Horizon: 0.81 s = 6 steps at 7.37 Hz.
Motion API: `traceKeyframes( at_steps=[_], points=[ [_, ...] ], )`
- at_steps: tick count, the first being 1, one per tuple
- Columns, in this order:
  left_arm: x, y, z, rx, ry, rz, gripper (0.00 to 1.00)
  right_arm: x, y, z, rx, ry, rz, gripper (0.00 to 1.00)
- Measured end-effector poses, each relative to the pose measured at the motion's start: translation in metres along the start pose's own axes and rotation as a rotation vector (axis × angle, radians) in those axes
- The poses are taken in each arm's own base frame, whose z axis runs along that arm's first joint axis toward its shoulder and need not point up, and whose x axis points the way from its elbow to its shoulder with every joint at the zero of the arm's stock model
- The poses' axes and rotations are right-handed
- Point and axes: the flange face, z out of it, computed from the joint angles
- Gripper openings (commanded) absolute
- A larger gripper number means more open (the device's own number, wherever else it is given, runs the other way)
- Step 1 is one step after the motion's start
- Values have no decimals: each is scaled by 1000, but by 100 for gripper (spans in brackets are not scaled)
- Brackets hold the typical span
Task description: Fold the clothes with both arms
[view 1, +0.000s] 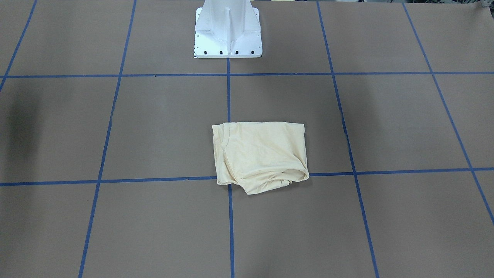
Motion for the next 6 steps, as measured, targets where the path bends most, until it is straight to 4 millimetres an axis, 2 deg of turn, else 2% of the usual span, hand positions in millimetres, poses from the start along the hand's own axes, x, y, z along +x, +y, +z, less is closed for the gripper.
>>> traceKeyframes(
  at_steps=[3,6],
  points=[
    [-22,-7,-32,51,-76,-12,100,5,-5,-20,33,-8,-10,100],
    [-33,-5,-44,65,-96,-30,100,-2,-9,-31,53,-11,-28,100]
  ],
)
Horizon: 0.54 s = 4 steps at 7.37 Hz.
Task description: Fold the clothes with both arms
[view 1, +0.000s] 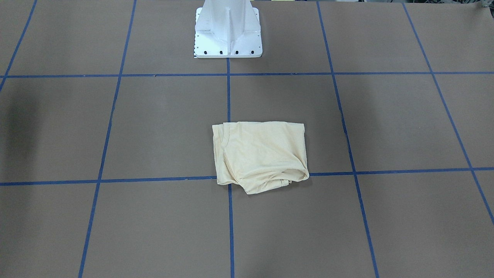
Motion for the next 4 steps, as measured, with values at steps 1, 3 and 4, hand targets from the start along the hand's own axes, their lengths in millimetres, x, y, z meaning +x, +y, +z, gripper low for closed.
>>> traceKeyframes(
  at_steps=[1,3,4],
  points=[
    [-3,3,-1,-2,-3,-7,100,-4,1,-4,8,0,-7,100],
    [-10,6,-5,-1,-12,-20,100,-3,7,-5,11,3,-9,100],
    [-15,8,-9,-2,-14,-31,100,-4,6,-6,13,3,-11,100]
  ],
)
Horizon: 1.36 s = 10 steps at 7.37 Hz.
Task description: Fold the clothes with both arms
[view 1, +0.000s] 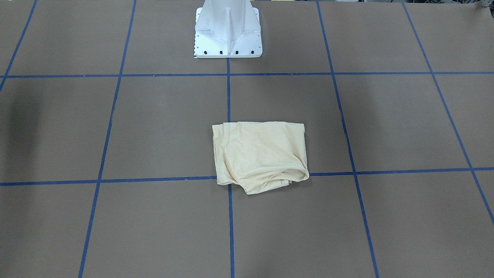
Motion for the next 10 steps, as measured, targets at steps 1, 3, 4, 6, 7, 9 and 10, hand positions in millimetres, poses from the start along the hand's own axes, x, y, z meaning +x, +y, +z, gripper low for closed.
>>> traceKeyframes(
  at_steps=[1,3,4,6,7,9,10],
  points=[
    [-3,1,-5,2,12,-10,100,0,-1,0,1,1,-1,100],
    [-11,4,-12,1,48,-32,100,3,2,2,-4,7,3,100],
    [-11,5,-15,4,52,-33,100,4,2,3,-5,8,5,100],
    [-16,11,-15,0,49,-43,100,7,4,5,-9,6,9,100],
    [-19,20,-13,-9,48,-52,100,8,7,6,-11,6,11,100],
    [-28,40,-4,-38,44,-79,100,7,10,5,-6,7,5,100],
    [-32,52,0,-52,45,-92,100,2,9,0,5,11,-5,100]
  ],
)
